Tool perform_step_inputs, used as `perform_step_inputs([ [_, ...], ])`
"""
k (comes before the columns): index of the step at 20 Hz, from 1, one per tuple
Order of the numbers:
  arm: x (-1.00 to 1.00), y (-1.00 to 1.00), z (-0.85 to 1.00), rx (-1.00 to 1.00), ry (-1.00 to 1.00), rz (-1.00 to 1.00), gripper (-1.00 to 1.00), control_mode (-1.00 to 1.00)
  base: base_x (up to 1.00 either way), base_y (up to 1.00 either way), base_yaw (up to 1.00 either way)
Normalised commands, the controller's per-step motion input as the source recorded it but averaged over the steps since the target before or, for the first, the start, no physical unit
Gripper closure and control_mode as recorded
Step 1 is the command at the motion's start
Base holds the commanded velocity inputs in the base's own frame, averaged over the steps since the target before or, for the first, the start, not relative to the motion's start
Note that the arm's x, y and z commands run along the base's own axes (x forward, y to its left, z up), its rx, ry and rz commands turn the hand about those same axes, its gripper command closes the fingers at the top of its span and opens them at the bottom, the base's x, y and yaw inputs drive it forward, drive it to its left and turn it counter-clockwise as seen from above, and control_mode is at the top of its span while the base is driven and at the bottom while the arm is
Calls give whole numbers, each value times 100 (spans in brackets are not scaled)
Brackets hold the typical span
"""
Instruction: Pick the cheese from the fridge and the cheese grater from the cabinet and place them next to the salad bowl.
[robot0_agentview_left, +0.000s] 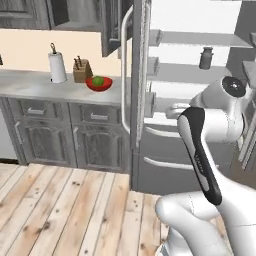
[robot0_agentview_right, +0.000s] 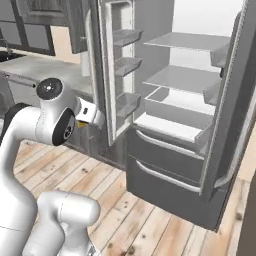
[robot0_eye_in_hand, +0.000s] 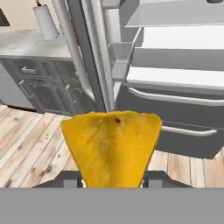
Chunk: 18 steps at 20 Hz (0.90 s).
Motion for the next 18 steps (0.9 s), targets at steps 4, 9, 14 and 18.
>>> perform_step_inputs([
  [4, 0, 0, 0, 0, 0, 0, 100, 100, -24, 1, 92],
  [9, 0, 0, 0, 0, 0, 0, 100, 100, -1, 19, 65],
  [14, 0, 0, 0, 0, 0, 0, 100, 100, 40, 56, 3],
  [18, 0, 0, 0, 0, 0, 0, 100, 100, 68, 48, -1],
])
